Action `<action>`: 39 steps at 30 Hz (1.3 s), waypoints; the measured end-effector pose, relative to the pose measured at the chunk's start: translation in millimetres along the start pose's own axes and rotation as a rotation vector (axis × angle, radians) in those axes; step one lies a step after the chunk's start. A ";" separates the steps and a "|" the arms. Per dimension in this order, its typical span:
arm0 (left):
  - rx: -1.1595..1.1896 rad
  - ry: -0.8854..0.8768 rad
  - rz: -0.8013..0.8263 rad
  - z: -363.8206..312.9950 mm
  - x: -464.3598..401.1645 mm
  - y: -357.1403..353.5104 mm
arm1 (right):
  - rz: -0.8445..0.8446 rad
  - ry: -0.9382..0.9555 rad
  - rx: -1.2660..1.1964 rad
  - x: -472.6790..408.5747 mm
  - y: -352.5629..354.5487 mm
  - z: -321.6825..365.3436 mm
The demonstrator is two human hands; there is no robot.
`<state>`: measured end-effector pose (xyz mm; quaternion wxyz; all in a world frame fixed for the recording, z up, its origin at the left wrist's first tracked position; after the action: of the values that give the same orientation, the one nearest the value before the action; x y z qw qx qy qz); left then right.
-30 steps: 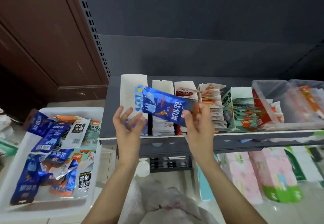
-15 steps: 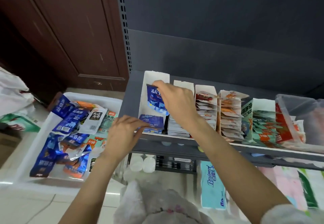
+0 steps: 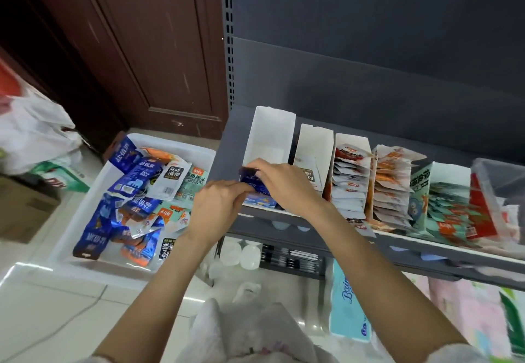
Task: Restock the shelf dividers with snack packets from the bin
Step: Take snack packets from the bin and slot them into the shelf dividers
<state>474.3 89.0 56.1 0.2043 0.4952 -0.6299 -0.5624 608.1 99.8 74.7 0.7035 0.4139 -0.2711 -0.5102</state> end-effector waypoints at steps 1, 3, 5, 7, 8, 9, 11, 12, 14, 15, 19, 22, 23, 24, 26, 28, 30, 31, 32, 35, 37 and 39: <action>0.001 0.005 -0.014 -1.2 -0.2 1.2 | 0.014 -0.006 -0.008 1.6 -1.2 0.2; 0.008 0.023 -0.027 -3.4 1.1 3.8 | 0.070 -0.029 -0.034 5.1 -5.3 -0.4; 0.034 0.050 -0.033 -2.7 5.2 8.9 | 0.142 -0.068 -0.085 9.4 -10.9 -3.2; 0.069 0.101 -0.075 0.8 14.6 21.4 | 0.169 -0.089 -0.113 13.0 -10.6 -3.8; 0.091 0.138 -0.111 3.4 19.4 29.1 | 0.151 -0.092 -0.115 14.4 -5.4 -2.3; 0.111 0.182 -0.151 7.9 27.6 38.5 | 0.115 -0.092 -0.119 16.9 -0.4 3.4; 0.163 0.293 -0.231 22.3 46.2 52.8 | -0.042 -0.092 -0.161 26.2 13.6 16.8; 0.192 0.361 -0.266 32.8 57.6 58.6 | -0.148 -0.078 -0.203 32.4 19.6 26.7; 0.230 0.512 -0.303 60.9 83.0 61.8 | -0.319 -0.034 -0.323 45.3 23.7 51.3; 0.246 0.599 -0.299 78.2 97.0 60.4 | -0.344 -0.020 -0.392 48.7 17.3 63.5; 0.235 0.880 -0.187 165.1 152.5 43.7 | -0.154 -0.029 -0.515 29.4 -61.8 98.3; 0.069 0.967 0.025 227.9 177.6 30.6 | 0.030 -0.097 -0.530 -3.3 -132.3 109.6; 0.030 0.970 0.092 246.0 180.4 27.3 | 0.075 -0.144 -0.539 -18.2 -151.9 113.1; -0.005 0.959 0.149 261.2 180.0 24.8 | 0.113 -0.201 -0.555 -34.4 -168.8 116.1; -0.090 0.880 0.232 286.2 174.2 19.2 | 0.143 -0.288 -0.559 -69.1 -192.5 124.2; -0.188 0.786 0.294 306.3 167.7 12.6 | 0.121 -0.280 -0.422 -105.2 -210.0 131.4; -0.232 0.736 0.333 325.1 163.3 5.1 | 0.156 -0.198 -0.200 -139.9 -229.1 139.8; -0.229 0.722 0.351 332.4 161.2 1.9 | 0.190 -0.155 -0.110 -155.3 -238.5 144.0; -0.221 0.711 0.373 339.4 159.4 -1.7 | 0.231 -0.122 -0.031 -169.5 -248.1 146.5; -0.164 0.700 0.447 353.4 154.7 -8.0 | 0.362 -0.087 0.167 -198.5 -274.7 144.5; -0.126 0.702 0.510 358.0 153.8 -10.1 | 0.444 -0.116 0.241 -204.7 -287.6 139.2; -0.084 0.698 0.548 359.1 153.9 -11.1 | 0.496 -0.150 0.275 -202.5 -294.8 134.7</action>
<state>120.7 140.7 -102.1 0.5663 0.4612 -0.6077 -0.3120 287.1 209.0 -101.5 0.7221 0.3877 -0.4818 -0.3102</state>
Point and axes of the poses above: each hand's wrist, its own x-axis away from the middle knuckle, its own y-axis out of the back of the hand, z = x × y, the point moved 5 cm from there along -x, towards the middle knuckle, and after that the axes turned 9 degrees about -x, right-handed, at the moved point
